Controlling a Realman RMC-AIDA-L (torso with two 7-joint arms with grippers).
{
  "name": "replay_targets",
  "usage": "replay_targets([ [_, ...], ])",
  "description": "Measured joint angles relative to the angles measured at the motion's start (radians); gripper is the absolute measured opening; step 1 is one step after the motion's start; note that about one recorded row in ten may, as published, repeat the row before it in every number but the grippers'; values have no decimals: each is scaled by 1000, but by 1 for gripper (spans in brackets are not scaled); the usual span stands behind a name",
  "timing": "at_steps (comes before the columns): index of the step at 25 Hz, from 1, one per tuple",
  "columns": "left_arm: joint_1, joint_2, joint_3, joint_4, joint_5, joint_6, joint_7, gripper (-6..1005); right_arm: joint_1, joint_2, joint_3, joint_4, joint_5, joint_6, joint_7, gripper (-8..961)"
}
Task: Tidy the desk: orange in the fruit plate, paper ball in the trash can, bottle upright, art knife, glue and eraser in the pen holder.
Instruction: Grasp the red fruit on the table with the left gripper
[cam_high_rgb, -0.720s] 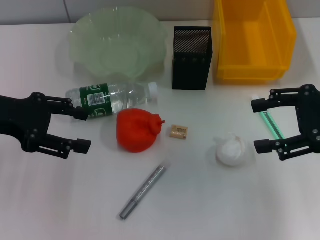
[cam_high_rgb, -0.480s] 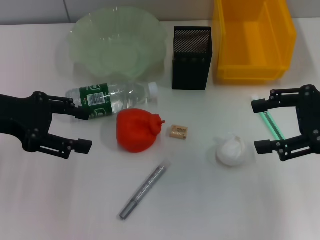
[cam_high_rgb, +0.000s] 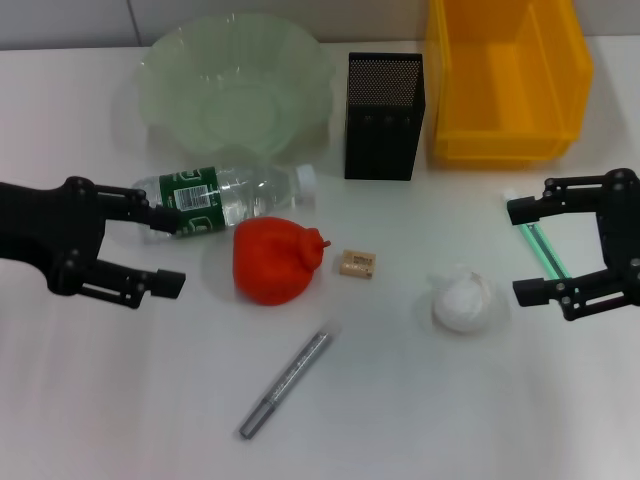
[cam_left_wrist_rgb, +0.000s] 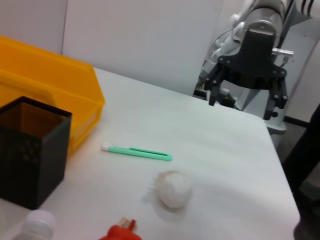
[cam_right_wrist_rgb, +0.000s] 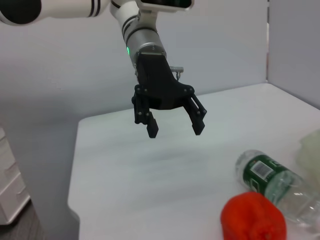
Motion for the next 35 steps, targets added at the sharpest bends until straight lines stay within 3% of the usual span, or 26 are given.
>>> replay_targets([
  [6, -17, -15, 3, 2, 1, -57, -3, 830, -14, -16, 13, -37, -22, -2, 38, 841],
  [7, -20, -31, 7, 2, 1, -99, 2, 830, -16, -19, 13, -45, -26, -4, 46, 841],
  [8, -25, -65, 25, 2, 4, -173, 21, 830, -18, -21, 13, -54, -31, -7, 55, 841],
  [13, -43, -123, 98, 4, 48, -285, 33, 829, -20, -24, 13, -108, -63, -8, 88, 841],
  [15, -48, -132, 103, 4, 59, -298, 32, 829, -17, -24, 12, -112, -67, -8, 94, 841],
  [16, -61, -162, 110, 8, 94, -337, 34, 829, -15, -24, 10, -113, -70, -8, 97, 841],
  [18, -66, -174, 119, 8, 112, -370, 36, 829, -13, -24, 7, -113, -74, -8, 100, 841],
  [24, -72, -181, 192, -25, 110, -508, 35, 829, -13, -19, 4, -114, -77, -1, 101, 841],
  [35, -69, -179, 264, -46, 117, -589, 34, 826, -20, -19, 11, -114, -109, -8, 101, 842],
])
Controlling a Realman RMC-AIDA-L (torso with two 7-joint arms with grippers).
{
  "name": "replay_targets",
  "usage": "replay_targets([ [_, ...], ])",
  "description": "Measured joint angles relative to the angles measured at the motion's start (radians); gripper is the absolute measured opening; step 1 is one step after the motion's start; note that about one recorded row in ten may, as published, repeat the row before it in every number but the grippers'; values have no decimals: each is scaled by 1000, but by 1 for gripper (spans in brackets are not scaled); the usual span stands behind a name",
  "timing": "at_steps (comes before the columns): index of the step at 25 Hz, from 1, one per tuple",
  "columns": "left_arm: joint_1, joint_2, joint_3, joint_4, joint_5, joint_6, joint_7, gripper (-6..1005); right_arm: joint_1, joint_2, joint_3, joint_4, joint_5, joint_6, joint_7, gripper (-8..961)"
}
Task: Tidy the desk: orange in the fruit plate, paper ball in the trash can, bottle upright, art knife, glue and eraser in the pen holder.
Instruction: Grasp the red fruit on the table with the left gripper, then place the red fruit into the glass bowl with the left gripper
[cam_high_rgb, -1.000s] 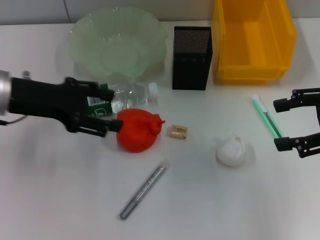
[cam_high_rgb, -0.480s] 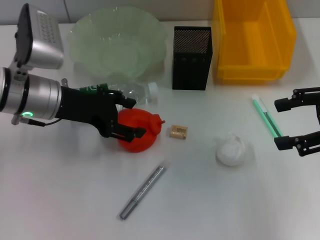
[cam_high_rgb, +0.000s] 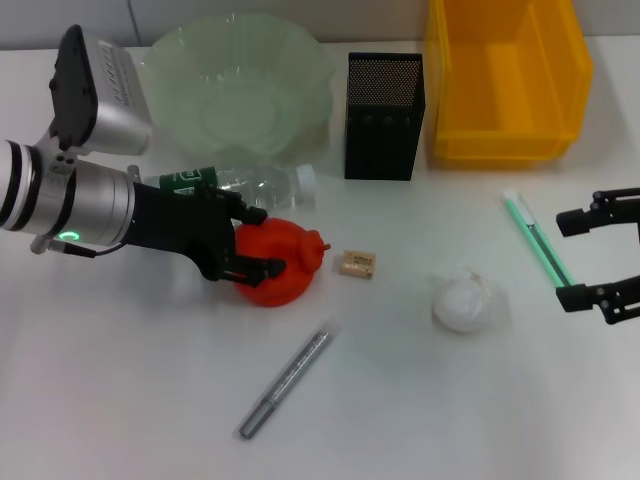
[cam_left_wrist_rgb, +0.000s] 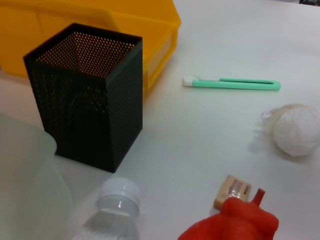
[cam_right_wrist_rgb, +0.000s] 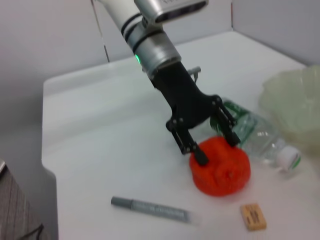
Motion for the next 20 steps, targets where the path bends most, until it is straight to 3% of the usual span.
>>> replay_targets([
  [2, -1, 1, 3, -5, 0, -3, 1, 824, 0, -2, 0, -2, -14, -1, 3, 842],
  [7, 0, 1, 12, -7, 1, -9, 3, 688, -3, -2, 2, -6, -19, -1, 3, 842],
  [17, 11, 4, -1, 3, -21, 25, 3, 272, -16, 2, 4, -7, -20, 5, -4, 842],
  [20, 14, 6, -24, 18, -34, 87, 3, 248, -17, 3, 11, -7, -20, 5, -5, 842],
])
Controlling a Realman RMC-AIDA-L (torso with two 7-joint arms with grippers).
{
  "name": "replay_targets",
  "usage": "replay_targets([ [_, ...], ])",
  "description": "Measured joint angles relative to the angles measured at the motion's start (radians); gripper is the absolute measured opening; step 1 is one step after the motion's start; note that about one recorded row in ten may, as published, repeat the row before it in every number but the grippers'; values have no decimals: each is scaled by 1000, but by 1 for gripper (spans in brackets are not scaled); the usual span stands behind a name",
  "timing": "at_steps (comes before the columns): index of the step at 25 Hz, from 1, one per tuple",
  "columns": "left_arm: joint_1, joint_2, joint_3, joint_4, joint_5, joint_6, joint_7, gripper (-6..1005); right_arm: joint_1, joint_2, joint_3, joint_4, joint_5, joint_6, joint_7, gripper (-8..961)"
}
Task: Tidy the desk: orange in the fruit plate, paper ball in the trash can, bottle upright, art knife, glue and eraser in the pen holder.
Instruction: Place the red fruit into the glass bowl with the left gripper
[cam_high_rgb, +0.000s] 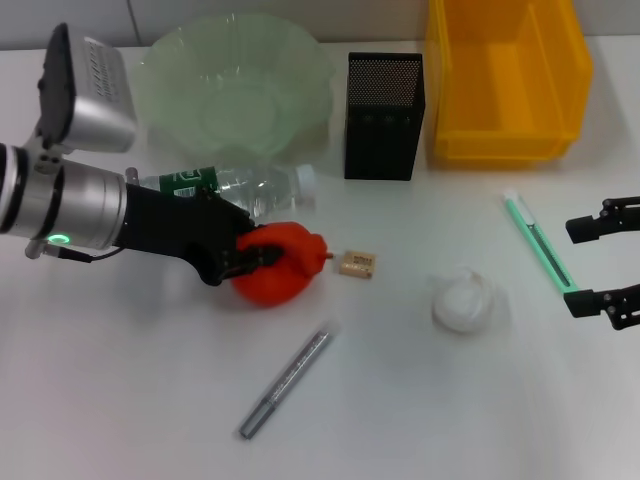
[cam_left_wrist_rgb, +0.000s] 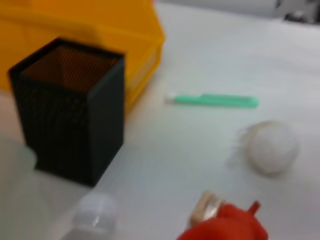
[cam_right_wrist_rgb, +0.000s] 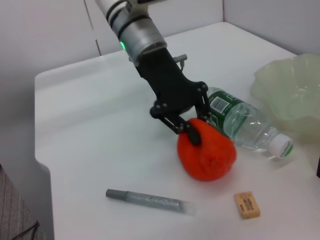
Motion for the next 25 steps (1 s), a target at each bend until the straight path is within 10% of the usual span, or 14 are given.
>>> replay_targets([
  [8, 7, 1, -213, 198, -51, 166, -72, 185, -14, 1, 31, 10, 7, -5, -16, 842],
  [25, -138, -3, -76, 72, -3, -496, -309, 65, -30, 25, 31, 50, 9, 3, -44, 842],
])
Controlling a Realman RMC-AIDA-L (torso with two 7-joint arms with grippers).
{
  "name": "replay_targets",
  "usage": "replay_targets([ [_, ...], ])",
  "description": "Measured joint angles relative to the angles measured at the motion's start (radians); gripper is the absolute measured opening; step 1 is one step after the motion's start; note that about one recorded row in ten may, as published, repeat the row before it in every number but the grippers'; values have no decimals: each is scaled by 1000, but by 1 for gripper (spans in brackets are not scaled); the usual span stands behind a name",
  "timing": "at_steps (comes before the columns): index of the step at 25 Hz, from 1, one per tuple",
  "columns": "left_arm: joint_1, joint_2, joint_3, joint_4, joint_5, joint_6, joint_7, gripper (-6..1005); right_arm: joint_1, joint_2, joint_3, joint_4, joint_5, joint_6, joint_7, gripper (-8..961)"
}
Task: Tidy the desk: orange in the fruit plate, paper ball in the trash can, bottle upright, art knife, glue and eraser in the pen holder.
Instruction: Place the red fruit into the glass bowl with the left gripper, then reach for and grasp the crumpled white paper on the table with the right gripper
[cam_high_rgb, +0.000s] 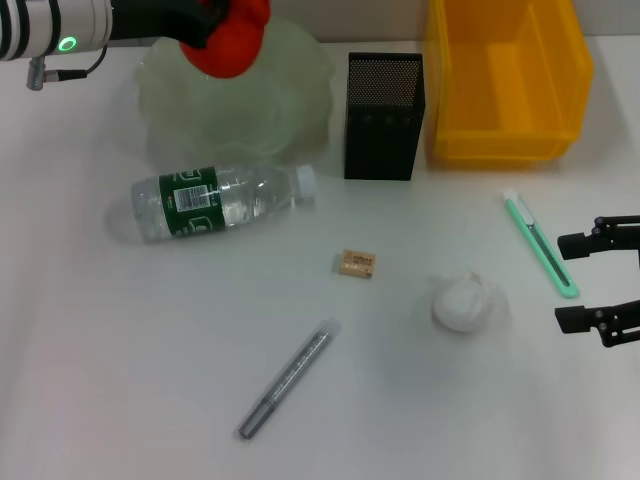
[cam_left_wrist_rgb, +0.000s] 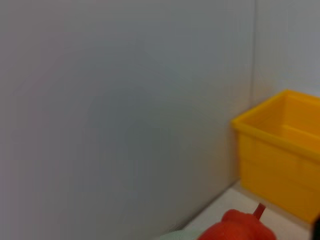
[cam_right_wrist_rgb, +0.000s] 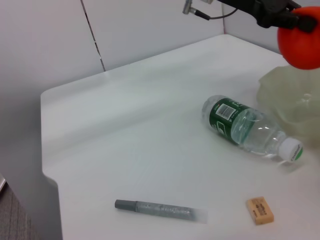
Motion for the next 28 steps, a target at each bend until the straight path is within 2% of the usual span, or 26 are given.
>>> replay_targets([
  [3, -2, -2, 8, -3, 10, -36, -18, 58, 0, 0, -1, 0, 0, 0, 0, 842],
  [6, 0, -3, 35, -5, 14, -84, -46, 111, 0, 0, -2, 0, 0, 1, -1, 841],
  [13, -1, -1, 41, -7, 19, -90, -52, 235, 13, 0, -4, 0, 0, 2, -1, 840],
  [16, 3, -1, 38, -7, 10, -80, -50, 436, 21, 1, -2, -2, 0, 2, 0, 840],
  [17, 3, -1, 38, -7, 10, -80, -50, 472, 24, 1, -1, -6, 0, 1, 4, 840],
  [18, 38, 9, 27, 19, -82, 25, -11, 508, 27, 1, -1, -14, 0, 1, 12, 840],
  [19, 38, 9, 27, 19, -82, 25, -11, 544, 30, 1, -2, -26, 1, 0, 21, 840],
  [20, 72, 22, 14, 44, -167, 143, 24, 579, 34, 1, -5, -42, 1, -2, 34, 840],
  [21, 72, 22, 14, 44, -167, 143, 24, 615, 37, 2, -12, -64, 2, -4, 53, 839],
  [22, 131, 48, -18, 75, -280, 351, 72, 651, 46, 2, -40, -119, 0, -6, 99, 839],
  [23, 131, 48, -18, 75, -280, 351, 72, 689, 46, 2, -40, -119, 0, -6, 99, 839],
  [25, 189, 71, -43, 86, -360, 549, 113, 766, 56, 3, -91, -192, -13, -6, 164, 839],
  [26, 189, 71, -43, 86, -360, 549, 113, 805, 62, 3, -125, -232, -26, -7, 199, 839],
  [27, 230, 89, -55, 90, -391, 689, 146, 843, 82, 3, -206, -317, -75, -10, 285, 839],
  [28, 230, 89, -55, 90, -391, 689, 146, 843, 82, 3, -206, -317, -75, -10, 285, 839],
])
